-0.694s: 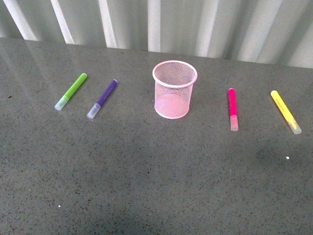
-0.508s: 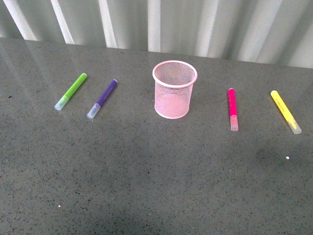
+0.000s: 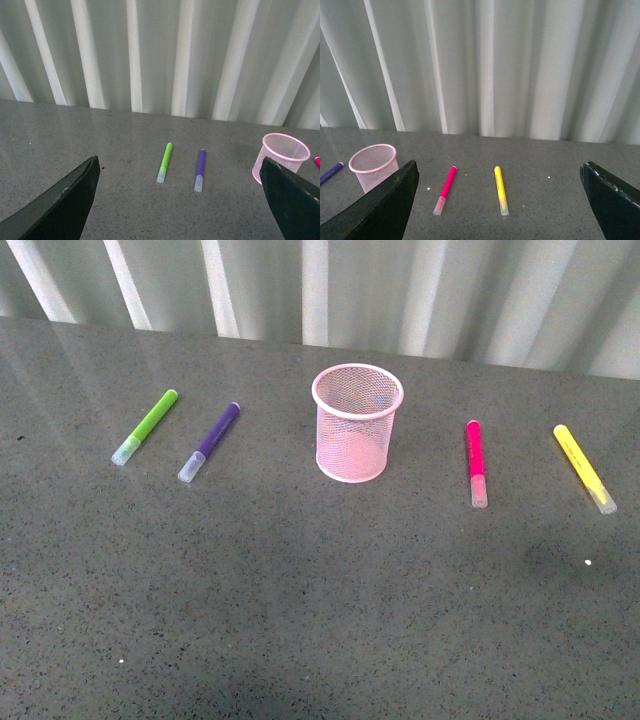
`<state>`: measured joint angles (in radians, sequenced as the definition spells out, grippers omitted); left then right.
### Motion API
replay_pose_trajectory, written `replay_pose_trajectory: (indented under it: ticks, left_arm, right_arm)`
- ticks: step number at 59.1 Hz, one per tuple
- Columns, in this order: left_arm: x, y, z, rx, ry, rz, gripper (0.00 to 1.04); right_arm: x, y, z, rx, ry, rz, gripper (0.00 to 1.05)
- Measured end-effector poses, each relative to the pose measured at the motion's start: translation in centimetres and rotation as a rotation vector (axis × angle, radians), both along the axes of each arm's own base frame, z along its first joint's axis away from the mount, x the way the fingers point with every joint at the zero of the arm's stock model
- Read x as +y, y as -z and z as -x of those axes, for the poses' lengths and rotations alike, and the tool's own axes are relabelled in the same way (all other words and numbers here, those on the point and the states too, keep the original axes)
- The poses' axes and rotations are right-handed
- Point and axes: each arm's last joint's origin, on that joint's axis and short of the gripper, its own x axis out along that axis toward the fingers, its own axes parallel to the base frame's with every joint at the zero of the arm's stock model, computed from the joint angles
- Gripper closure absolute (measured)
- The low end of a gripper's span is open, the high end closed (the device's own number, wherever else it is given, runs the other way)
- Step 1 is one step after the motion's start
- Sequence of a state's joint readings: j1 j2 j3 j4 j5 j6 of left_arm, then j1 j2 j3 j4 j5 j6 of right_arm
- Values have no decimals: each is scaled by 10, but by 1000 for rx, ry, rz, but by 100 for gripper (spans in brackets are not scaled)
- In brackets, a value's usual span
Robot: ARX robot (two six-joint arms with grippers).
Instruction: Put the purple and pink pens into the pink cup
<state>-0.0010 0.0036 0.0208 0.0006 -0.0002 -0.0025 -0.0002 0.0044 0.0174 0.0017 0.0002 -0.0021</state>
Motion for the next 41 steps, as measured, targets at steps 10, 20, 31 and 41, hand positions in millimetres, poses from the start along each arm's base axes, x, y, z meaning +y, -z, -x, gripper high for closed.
replay_pose_trajectory:
  ticks: [10, 20, 31, 41]
  left_arm:
    - [0, 0, 0, 0, 0, 0, 7]
    - [0, 0, 0, 0, 0, 0, 7]
    - [0, 0, 0, 0, 0, 0, 7]
    - [0, 0, 0, 0, 0, 0, 7]
  right_arm:
    - [0, 0, 0, 0, 0, 0, 7]
    - [0, 0, 0, 0, 0, 0, 7]
    - [0, 0, 0, 0, 0, 0, 7]
    - [0, 0, 0, 0, 0, 0, 7]
